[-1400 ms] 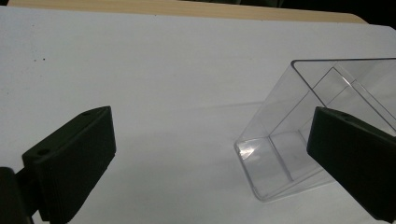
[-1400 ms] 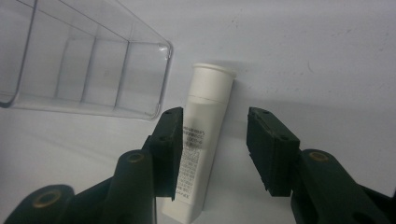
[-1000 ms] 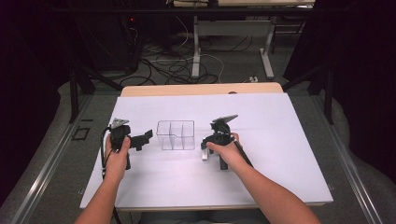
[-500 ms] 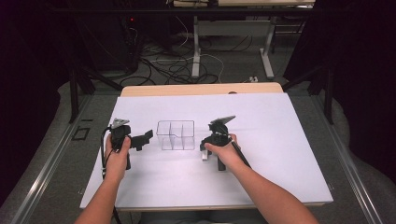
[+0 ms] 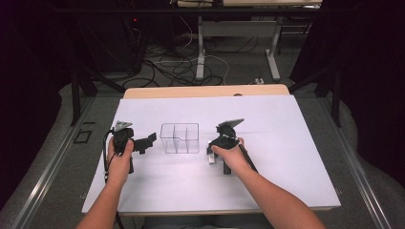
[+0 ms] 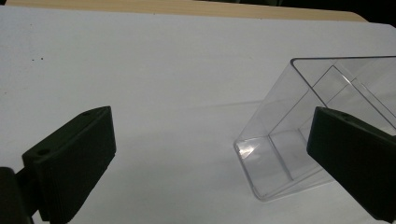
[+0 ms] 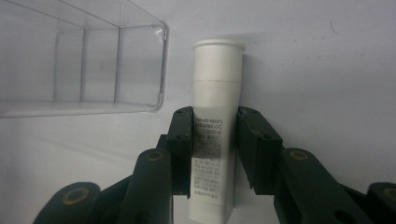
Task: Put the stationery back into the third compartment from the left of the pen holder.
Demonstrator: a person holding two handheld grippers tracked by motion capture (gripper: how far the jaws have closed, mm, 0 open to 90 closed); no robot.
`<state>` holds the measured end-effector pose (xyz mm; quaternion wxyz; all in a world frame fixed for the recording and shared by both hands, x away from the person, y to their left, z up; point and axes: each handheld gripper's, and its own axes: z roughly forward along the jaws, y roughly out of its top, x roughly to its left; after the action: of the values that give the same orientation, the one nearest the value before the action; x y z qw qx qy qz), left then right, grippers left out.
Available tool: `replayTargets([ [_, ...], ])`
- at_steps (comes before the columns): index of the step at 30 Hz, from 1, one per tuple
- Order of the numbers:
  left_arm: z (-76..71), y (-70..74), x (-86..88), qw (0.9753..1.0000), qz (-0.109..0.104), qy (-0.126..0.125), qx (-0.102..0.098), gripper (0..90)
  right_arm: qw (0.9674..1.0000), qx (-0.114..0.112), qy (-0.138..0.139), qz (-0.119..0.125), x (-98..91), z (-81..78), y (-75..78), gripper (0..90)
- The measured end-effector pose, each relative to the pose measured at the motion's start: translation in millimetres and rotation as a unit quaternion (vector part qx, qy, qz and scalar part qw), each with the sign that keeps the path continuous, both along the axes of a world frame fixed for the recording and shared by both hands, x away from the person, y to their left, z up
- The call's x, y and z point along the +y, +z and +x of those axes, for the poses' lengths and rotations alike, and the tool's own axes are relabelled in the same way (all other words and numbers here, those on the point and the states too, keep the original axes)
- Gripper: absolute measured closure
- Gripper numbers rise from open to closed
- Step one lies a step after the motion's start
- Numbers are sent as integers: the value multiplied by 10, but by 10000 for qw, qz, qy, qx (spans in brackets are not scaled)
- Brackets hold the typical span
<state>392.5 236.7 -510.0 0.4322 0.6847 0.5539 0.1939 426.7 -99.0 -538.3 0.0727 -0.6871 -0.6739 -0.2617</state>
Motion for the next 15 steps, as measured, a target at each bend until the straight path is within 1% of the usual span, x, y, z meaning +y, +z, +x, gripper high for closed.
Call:
replayTargets([
  [1,0,0,0,10000,2,-3,1,12,10000,61,42,-17,-18,-3,0,673],
  [2,0,0,-1,10000,7,-7,2,12,10000,57,35,0,-23,-3,-3,674],
  [4,1,-2,-3,10000,1,-4,-12,12,9999,-29,-42,105,-9,-2,-8,675],
  [5,1,0,-1,10000,9,-9,0,12,9999,-42,-54,105,-7,-5,-9,675],
  [8,1,0,1,10000,6,-1,-4,12,9999,47,-64,99,-20,-6,1,680],
  [9,1,0,2,10000,1,0,-3,12,9999,-10,-51,108,-32,-2,-4,684],
  [10,2,-1,1,10000,2,1,-3,12,10000,3,-11,56,-51,-5,0,687],
  [11,2,-1,0,10000,5,-1,-1,13,9999,-4,-86,112,-49,-2,11,690],
  [12,3,-3,-1,10000,-1,-8,-6,12,9998,-79,-69,160,-55,-2,13,693],
  [13,4,-5,-4,10000,-7,-15,-13,12,9999,-71,-91,120,-61,-2,18,695],
  [15,4,-5,-6,10000,-3,-16,-14,12,9998,-79,-106,157,-64,-1,25,698],
])
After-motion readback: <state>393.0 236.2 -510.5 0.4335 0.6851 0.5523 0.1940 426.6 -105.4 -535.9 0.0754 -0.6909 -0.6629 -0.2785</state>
